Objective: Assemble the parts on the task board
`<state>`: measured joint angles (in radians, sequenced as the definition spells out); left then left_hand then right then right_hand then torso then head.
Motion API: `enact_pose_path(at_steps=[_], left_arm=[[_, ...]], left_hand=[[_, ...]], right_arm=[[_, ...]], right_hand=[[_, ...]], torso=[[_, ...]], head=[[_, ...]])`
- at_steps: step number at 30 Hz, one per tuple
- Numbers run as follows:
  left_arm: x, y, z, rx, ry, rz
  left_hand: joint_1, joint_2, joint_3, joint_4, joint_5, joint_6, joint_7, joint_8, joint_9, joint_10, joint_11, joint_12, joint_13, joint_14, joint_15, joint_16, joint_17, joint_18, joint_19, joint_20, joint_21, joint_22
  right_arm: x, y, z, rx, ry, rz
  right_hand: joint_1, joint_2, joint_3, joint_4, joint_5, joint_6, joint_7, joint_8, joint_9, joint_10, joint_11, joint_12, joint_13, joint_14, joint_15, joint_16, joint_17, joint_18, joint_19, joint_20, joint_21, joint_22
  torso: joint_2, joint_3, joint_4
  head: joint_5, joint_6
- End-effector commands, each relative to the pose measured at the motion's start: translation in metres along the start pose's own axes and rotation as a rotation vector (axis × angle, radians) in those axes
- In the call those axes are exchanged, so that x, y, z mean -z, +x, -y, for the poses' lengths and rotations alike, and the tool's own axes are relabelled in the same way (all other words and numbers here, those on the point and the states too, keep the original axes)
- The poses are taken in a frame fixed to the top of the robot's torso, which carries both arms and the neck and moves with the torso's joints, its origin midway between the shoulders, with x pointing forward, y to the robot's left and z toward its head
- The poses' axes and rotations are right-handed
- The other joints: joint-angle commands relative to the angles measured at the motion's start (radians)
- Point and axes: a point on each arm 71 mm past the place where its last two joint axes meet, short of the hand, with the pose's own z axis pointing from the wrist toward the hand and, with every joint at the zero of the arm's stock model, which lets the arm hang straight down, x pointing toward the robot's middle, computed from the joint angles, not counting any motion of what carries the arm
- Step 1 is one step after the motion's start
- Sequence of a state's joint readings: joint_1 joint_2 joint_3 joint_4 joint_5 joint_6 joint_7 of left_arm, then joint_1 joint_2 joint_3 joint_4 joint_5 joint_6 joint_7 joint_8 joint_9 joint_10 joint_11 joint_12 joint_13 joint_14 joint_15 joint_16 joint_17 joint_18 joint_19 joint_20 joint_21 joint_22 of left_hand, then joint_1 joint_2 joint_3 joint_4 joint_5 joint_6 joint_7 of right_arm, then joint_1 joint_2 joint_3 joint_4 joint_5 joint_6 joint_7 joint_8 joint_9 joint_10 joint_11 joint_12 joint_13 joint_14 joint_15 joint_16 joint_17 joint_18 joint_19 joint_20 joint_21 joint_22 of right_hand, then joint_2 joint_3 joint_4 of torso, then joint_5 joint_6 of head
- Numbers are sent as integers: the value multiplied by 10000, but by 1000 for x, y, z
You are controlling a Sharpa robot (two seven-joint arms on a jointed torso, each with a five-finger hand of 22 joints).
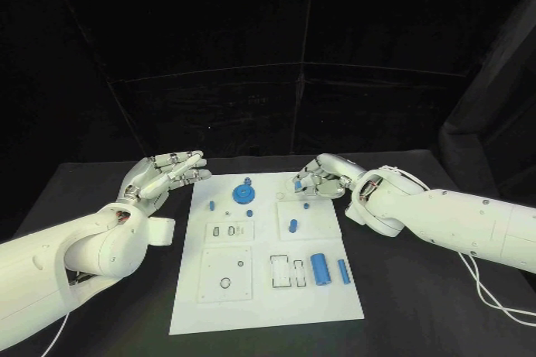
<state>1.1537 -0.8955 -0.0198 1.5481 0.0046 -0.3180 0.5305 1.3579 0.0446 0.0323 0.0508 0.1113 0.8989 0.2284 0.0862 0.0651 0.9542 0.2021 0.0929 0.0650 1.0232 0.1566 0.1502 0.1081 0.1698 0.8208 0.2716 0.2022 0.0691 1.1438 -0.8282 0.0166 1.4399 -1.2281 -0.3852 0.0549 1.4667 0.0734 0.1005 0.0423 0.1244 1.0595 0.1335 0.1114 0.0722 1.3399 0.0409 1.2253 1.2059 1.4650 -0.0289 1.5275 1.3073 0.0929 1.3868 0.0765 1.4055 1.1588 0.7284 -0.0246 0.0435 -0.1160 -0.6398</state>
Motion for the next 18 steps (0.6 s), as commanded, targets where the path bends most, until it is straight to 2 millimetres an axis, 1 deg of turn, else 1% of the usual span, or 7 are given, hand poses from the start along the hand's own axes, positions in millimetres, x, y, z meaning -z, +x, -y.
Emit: enact_pose_path(at_steps=[1,4,7,9,10,14,18], left_arm=[[-1,2,2,-5,75,-104],[-3,2,2,-3,87,-109],[-4,3,3,6,113,-126],[-5,3,4,4,127,-128],[-6,3,4,5,135,-132],[-8,4,4,5,155,-148],[-10,5,4,15,160,-175]], left_hand=[[93,-6,9,-58,-64,18,183,-55,0,17,-37,-45,-9,53,0,-48,-9,147,70,-2,-42,-14],[92,-5,9,-58,-64,18,183,-55,0,17,-37,-45,-9,53,0,-48,-9,147,70,-2,-42,-14],[92,-5,9,-58,-64,18,183,-55,0,17,-37,-45,-9,53,0,-48,-9,147,70,-2,-42,-14],[92,-5,9,-58,-64,18,183,-55,0,17,-37,-45,-9,53,0,-48,-9,147,70,-2,-42,-14],[85,-1,10,-57,-66,18,182,-56,0,17,-37,-46,-9,55,0,-49,-9,147,72,-2,-44,-13],[84,-1,10,-57,-66,18,182,-56,0,17,-37,-46,-9,55,0,-49,-9,147,73,-2,-44,-13],[77,2,10,-55,-67,18,180,-57,0,18,-37,-46,-9,58,-1,-50,-8,148,75,-2,-44,-13]], right_arm=[[-9,10,-19,396,25,-98],[-17,22,-37,651,-279,-387],[-25,36,-56,795,-575,-907],[-30,45,-67,871,-700,-1232],[-33,51,-74,952,-745,-1422],[-40,63,-87,1188,-685,-1796],[-44,75,-96,1419,-495,-2040]], right_hand=[[-148,-32,80,13,43,250,-145,40,15,6,-72,-121,-103,856,-83,0,1703,-145,24,-58,38,7],[-167,-30,112,13,51,255,-150,38,13,-44,-76,-200,-178,852,-86,-8,1686,-147,29,-60,41,16],[-179,-47,191,-18,103,265,-157,36,10,-139,-84,-351,-316,840,-95,-33,1639,-144,23,-67,32,-1],[-211,-60,207,-12,109,269,-155,35,8,-169,-83,-402,-362,838,-95,-38,1631,-144,23,-68,31,-1],[-258,-78,219,3,101,271,-154,34,7,-192,-82,-443,-398,833,-95,-48,1612,-144,22,-69,28,-5],[-316,-95,236,22,81,276,-156,33,5,-217,-81,-492,-441,830,-94,-56,1599,-144,20,-70,24,-8],[-364,-111,312,17,56,286,-166,31,2,-473,-93,-925,-866,810,-102,-100,1516,-134,-6,-74,-4,-63]], torso=[[-76,-58,41],[-95,-74,63],[-124,-105,99],[-151,-122,99],[-170,-133,102],[-185,-169,119],[-182,-157,110]], head=[[161,-87],[303,-134],[447,-202],[554,-226],[634,-290],[750,-347],[847,-386]])
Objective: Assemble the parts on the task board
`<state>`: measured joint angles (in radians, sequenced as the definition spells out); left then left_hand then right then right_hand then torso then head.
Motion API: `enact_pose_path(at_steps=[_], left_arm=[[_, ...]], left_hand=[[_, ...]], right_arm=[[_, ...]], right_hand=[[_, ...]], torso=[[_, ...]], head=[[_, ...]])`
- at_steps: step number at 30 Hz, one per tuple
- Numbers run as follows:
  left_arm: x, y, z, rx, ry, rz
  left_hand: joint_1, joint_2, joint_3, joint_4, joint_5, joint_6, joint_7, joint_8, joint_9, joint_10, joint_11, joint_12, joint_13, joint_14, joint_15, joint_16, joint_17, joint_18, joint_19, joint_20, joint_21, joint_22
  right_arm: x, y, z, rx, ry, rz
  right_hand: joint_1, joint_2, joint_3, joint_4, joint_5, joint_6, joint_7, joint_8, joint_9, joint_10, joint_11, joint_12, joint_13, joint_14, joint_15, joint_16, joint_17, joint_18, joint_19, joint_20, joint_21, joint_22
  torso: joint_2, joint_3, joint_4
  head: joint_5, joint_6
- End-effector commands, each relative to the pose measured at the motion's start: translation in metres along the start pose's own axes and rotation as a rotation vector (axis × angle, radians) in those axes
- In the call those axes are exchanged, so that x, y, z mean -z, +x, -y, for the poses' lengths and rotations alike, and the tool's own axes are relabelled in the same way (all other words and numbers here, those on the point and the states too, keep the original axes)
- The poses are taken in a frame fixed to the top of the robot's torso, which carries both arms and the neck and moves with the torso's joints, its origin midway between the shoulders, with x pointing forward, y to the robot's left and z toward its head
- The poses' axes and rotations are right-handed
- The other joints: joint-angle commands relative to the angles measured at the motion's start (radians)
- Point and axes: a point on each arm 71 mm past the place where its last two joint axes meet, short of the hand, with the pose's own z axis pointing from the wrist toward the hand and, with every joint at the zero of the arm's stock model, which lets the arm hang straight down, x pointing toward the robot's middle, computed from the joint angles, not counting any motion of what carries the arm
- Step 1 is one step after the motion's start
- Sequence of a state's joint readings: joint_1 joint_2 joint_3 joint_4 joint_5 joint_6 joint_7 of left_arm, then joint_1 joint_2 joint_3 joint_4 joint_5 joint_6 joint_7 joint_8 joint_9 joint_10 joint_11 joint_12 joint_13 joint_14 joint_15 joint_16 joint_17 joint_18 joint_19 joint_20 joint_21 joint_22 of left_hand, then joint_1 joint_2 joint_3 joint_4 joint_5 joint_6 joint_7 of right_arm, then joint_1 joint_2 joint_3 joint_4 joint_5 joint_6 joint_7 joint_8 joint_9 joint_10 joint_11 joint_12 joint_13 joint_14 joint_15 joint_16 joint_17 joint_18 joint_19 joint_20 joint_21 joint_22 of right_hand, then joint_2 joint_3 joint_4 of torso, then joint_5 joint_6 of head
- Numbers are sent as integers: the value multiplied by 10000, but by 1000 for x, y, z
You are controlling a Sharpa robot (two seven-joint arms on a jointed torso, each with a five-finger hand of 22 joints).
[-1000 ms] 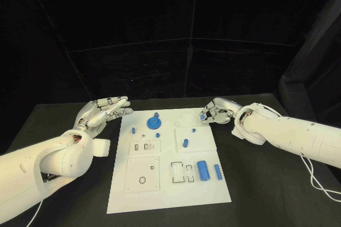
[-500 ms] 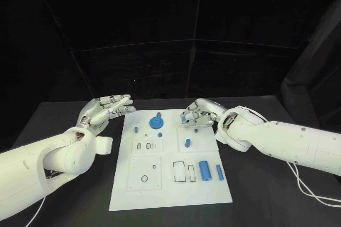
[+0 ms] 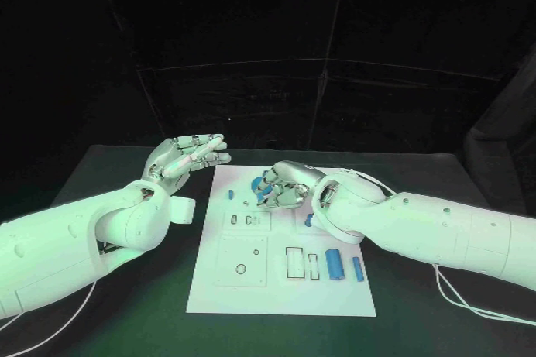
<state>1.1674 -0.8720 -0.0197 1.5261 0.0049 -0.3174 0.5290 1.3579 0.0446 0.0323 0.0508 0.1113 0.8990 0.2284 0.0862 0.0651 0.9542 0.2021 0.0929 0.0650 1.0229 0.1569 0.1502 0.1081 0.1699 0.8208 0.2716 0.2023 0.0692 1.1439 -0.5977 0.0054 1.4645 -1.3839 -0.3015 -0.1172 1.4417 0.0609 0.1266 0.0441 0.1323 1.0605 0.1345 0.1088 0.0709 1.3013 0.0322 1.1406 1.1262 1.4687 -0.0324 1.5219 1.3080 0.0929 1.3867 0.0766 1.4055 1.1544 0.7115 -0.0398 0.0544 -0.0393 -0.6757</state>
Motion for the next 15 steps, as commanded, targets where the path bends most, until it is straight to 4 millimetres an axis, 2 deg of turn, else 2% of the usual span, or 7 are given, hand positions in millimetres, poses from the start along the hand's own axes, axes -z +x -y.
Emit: enact_pose_path(at_steps=[1,4,6,15], left_arm=[[-2,2,1,48,44,-140],[-2,3,1,56,42,-157],[-3,3,1,58,41,-161],[-3,3,1,55,39,-158]], left_hand=[[76,2,10,-55,-68,18,180,-57,0,18,-38,-46,-9,61,-3,-50,-8,147,75,-2,-45,-14],[76,2,10,-55,-68,18,180,-57,0,18,-38,-46,-9,61,-3,-50,-8,147,75,-2,-45,-14],[76,2,10,-55,-68,18,180,-57,0,18,-38,-46,-9,61,-3,-50,-8,147,75,-2,-45,-14],[58,8,10,-51,-70,19,178,-59,-1,20,-38,-47,-9,65,-4,-52,-8,147,80,-2,-47,-13]], right_arm=[[-3,8,0,692,668,-557],[-6,13,-3,834,738,-622],[-7,15,-4,926,754,-633],[-9,25,-7,1131,744,-785]], right_hand=[[-116,15,52,-1,-22,276,-177,58,16,-90,-6,-84,-75,773,-67,-44,1507,-133,-6,-75,-5,-20],[-141,0,69,1,-24,275,-176,55,14,-97,-7,-111,-98,771,-69,-49,1500,-132,-10,-77,-10,-29],[-178,-21,81,9,-27,274,-174,51,12,-92,-7,-124,-107,771,-70,-52,1497,-132,-10,-79,-12,-28],[-239,-76,97,13,-47,280,-178,50,11,-68,-8,-127,-108,775,-72,-46,1513,-134,-5,-81,-11,-20]], torso=[[-12,-8,1],[-10,-11,8],[-10,1,14],[6,21,-16]], head=[[103,-29],[129,-57],[130,-70],[271,-124]])
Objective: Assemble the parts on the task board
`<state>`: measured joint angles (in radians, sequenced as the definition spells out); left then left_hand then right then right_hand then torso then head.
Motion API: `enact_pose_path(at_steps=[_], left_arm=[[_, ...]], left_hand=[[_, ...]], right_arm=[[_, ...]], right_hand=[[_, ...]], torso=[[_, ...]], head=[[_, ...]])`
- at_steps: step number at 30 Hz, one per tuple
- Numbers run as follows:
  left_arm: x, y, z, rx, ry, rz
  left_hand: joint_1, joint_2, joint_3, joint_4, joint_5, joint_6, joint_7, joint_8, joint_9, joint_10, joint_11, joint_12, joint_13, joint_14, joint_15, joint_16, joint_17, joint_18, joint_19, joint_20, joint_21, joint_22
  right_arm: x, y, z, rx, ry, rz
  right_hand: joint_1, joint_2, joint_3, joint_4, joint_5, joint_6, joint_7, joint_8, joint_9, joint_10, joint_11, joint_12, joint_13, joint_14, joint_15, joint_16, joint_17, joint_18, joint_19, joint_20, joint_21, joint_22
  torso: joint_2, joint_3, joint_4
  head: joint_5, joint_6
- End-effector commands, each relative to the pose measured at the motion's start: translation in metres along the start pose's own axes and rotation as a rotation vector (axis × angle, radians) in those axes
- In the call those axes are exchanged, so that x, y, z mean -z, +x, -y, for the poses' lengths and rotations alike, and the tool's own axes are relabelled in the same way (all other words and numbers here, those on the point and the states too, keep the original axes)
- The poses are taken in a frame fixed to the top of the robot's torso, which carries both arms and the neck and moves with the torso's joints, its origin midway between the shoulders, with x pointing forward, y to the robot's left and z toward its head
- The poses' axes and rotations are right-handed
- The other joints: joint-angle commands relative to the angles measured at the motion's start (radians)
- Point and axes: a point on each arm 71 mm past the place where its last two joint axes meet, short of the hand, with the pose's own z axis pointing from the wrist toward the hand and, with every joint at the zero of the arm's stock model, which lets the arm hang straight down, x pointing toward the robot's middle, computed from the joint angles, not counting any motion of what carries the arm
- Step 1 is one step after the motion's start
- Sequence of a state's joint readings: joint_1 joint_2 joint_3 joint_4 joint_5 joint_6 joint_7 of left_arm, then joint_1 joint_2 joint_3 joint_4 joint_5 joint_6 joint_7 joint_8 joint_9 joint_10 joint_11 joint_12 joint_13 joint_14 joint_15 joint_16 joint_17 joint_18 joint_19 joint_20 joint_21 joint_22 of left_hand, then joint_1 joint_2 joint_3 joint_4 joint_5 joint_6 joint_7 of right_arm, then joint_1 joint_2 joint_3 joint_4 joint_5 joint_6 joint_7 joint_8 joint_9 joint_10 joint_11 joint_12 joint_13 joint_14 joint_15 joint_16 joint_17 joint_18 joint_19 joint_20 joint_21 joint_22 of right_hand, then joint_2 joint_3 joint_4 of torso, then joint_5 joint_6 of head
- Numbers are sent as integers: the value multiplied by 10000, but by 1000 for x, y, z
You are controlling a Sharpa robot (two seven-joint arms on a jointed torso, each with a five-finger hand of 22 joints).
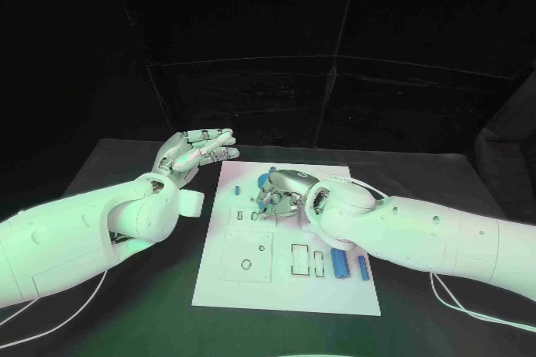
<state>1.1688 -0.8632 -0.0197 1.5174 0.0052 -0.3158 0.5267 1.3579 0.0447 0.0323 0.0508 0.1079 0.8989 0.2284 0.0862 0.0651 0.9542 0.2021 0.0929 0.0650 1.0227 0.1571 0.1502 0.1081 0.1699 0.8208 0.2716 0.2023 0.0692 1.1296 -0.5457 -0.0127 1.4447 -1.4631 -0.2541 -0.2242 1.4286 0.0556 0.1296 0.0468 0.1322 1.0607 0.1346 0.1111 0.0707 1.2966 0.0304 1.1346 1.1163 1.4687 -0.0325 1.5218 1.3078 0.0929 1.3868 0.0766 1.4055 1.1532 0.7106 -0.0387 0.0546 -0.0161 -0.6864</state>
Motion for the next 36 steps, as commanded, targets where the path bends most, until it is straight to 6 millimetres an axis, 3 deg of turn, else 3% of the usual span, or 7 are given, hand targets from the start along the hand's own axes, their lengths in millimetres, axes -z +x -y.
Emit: enact_pose_path(at_steps=[1,36], left_arm=[[-1,2,1,50,49,-145],[-1,0,1,31,22,-112]], left_hand=[[42,9,7,-48,-38,19,178,-61,-1,21,-39,-48,-9,69,-6,-54,-8,147,82,-2,-50,-14],[9,13,2,-38,-41,18,176,-65,-1,21,-38,-50,-9,73,-7,-58,-7,147,87,-2,-55,-14]], right_arm=[[-1,2,0,421,142,-120],[-2,19,4,453,94,-575]], right_hand=[[-108,-23,67,-14,-46,278,-179,27,12,-22,10,-67,-9,774,-71,-46,1515,-134,-5,-82,-11,-9],[-178,-95,98,-15,-57,269,-179,15,6,-5,7,-86,-24,782,-74,-35,1544,-130,-14,-85,-25,-33]], torso=[[11,7,-16],[8,9,-14]], head=[[41,-26],[77,-206]])
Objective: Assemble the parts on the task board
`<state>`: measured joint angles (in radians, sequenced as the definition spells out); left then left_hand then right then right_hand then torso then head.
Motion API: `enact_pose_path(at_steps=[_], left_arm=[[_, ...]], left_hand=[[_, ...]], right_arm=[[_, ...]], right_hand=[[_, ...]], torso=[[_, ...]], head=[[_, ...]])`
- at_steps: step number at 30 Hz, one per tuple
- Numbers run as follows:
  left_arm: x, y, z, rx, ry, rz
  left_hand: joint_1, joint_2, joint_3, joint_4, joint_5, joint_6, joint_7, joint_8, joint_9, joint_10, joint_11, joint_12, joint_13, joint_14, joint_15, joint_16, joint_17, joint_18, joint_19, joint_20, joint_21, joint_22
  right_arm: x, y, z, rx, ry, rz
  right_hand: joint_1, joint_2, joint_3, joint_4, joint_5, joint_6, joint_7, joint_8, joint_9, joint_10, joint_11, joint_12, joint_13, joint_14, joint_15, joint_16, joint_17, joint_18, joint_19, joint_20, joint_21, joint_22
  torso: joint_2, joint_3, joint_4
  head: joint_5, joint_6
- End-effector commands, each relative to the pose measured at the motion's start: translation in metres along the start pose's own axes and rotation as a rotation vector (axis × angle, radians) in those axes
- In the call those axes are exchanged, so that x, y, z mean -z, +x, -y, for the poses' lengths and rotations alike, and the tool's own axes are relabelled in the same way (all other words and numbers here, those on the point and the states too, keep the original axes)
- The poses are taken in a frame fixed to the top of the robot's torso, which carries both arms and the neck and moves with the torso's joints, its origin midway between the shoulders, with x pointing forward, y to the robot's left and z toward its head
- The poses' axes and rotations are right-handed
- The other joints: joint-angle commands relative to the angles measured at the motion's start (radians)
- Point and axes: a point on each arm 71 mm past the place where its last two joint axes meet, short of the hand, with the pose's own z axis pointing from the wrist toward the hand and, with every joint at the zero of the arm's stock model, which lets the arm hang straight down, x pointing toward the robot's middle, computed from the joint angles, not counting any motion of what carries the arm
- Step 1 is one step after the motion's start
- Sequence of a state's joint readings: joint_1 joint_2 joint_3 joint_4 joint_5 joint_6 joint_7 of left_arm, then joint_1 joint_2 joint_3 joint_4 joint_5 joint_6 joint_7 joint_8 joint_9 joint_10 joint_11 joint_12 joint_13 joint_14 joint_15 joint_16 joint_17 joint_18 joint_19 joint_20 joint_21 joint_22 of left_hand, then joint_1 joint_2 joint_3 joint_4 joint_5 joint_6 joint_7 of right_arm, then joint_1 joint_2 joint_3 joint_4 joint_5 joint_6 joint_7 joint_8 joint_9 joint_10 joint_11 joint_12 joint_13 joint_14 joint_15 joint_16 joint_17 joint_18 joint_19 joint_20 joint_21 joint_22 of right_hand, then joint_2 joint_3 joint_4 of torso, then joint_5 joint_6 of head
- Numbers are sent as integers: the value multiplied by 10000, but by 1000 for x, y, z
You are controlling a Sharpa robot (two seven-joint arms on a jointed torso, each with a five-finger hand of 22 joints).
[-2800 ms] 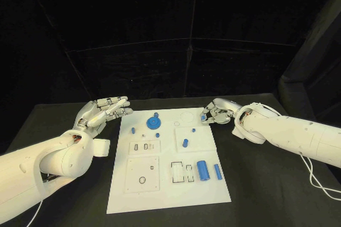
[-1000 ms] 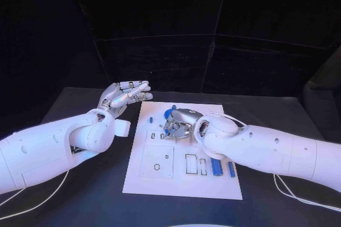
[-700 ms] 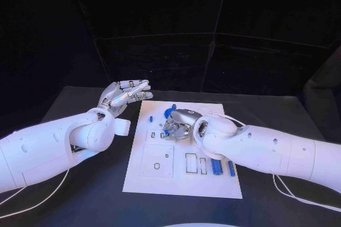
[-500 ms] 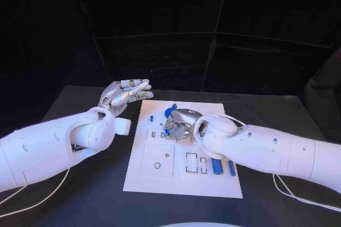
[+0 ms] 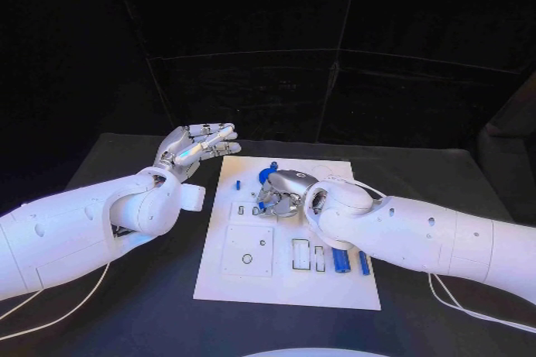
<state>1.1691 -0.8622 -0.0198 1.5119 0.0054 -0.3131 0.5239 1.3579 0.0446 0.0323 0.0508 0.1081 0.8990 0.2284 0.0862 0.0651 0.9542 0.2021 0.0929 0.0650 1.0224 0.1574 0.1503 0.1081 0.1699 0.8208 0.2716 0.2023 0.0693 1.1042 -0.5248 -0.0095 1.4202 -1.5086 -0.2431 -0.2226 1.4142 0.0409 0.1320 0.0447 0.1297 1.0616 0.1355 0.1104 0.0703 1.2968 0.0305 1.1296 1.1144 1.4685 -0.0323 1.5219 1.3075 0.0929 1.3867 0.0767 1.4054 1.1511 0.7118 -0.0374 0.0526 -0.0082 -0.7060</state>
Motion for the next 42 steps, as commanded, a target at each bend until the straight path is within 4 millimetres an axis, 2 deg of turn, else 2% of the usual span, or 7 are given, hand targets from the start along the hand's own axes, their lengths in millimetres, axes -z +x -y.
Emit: enact_pose_path(at_steps=[1,18,31,42], left_arm=[[0,1,1,38,49,-124],[0,-1,2,18,50,-88],[0,-1,2,11,51,-77],[0,-2,2,2,51,-61]], left_hand=[[9,13,2,-38,-42,18,177,-65,-1,21,-38,-50,-9,76,-9,-58,-7,147,87,-1,-55,-14],[9,13,2,-38,-42,18,177,-65,-1,21,-38,-50,-9,76,-9,-58,-7,147,87,-1,-55,-14],[-30,20,-3,-30,-43,18,174,-69,-2,20,-40,-55,-10,80,-8,-65,-7,147,94,-2,-63,-15],[-30,20,-3,-30,-43,18,174,-69,-2,20,-40,-55,-10,80,-8,-65,-7,147,94,-2,-63,-15]], right_arm=[[1,6,4,158,135,-445],[2,9,7,298,197,-783],[3,9,10,524,381,-898],[3,9,9,628,428,-925]], right_hand=[[-46,35,81,3,-35,248,-183,14,7,-21,8,-60,-27,782,-76,-38,1542,-129,-18,-86,-30,-21],[-112,-69,114,-6,-61,187,-157,-28,-9,-66,27,-150,-105,781,-65,-42,1542,-127,-27,-81,-44,-38],[-338,-352,132,37,-157,-16,-68,-159,-39,-240,99,-441,-373,776,-8,-59,1527,-122,-53,-38,-82,-88],[-436,-458,129,71,-174,-71,-41,-195,-37,-294,125,-535,-463,774,15,-64,1527,-120,-57,-15,-91,-97]], torso=[[-4,-4,4],[-3,-4,3],[-2,-5,11],[1,-7,9]], head=[[1,-12],[-16,-41],[-44,-67],[-73,-82]])
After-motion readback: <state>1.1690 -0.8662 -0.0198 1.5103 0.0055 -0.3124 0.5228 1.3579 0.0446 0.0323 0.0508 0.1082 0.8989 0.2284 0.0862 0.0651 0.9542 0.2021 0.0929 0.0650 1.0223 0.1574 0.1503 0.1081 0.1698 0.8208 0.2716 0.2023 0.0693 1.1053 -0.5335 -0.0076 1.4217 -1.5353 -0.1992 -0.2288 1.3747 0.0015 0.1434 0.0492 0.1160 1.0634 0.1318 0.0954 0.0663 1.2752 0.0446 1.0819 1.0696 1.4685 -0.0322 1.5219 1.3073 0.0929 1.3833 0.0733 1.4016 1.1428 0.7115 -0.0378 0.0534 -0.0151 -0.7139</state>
